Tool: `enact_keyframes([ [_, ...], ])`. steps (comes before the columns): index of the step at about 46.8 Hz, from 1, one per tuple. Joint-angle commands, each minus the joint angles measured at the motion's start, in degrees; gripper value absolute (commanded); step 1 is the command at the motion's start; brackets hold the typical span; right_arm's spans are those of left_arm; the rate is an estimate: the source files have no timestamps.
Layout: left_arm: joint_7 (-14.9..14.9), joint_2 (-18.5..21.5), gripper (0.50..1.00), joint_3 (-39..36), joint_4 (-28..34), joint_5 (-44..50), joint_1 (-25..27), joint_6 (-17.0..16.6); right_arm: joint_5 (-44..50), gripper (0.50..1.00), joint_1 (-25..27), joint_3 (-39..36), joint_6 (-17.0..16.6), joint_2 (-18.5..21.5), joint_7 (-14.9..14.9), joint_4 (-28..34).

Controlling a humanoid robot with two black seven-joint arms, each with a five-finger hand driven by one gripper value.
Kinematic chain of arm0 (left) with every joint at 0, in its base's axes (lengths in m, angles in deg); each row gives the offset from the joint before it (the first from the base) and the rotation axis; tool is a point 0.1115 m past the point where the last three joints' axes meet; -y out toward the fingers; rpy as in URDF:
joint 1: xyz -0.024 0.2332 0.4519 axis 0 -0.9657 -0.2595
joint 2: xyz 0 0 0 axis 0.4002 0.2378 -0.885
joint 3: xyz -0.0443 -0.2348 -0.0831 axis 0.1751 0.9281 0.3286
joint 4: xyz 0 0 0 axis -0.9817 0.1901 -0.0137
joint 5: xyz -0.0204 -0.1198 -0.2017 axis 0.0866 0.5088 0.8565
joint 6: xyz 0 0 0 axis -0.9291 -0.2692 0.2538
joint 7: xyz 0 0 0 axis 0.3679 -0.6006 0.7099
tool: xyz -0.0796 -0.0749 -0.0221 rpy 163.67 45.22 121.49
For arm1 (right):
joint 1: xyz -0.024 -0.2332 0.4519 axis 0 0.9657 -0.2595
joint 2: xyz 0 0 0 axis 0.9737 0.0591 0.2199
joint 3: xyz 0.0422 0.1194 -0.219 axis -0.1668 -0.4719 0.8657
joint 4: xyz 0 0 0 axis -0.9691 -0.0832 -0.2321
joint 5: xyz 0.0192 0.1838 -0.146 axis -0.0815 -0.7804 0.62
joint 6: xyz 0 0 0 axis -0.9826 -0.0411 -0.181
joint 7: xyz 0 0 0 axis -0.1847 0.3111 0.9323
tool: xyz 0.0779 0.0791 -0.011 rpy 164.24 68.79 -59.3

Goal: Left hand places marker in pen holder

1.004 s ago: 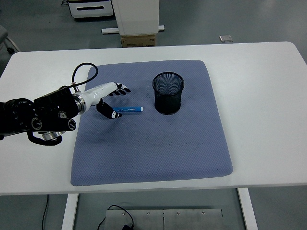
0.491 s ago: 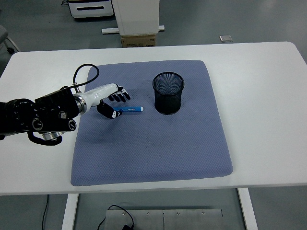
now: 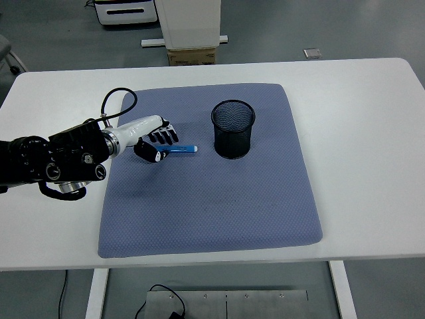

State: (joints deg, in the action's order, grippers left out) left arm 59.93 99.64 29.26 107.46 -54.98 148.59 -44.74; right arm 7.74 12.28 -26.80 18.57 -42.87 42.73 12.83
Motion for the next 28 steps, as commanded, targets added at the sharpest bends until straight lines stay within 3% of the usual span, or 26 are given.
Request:
enact_keyframes([
  [1,0.0,0.0,0.616,-0.1,0.0,0.0,0.0,0.0,0.0,1.000,0.0,0.0,0.0,0.0,0.0,0.0],
  [4,0.0,0.0,0.590,-0.6,0.0,0.0,0.0,0.2,0.0,1.000,0.0,0.0,0.0,0.0,0.0,0.0],
  [8,0.0,-0.2,0.502,-1.3,0.0,0.0,0.1,0.3,0.0,1.000,0.0,0.0,0.0,0.0,0.0,0.0],
  [28,0.0,-0.6,0.500,-1.4,-0.8,0.0,0.5,0.3,0.0,1.000,0.0,0.0,0.0,0.0,0.0,0.0],
])
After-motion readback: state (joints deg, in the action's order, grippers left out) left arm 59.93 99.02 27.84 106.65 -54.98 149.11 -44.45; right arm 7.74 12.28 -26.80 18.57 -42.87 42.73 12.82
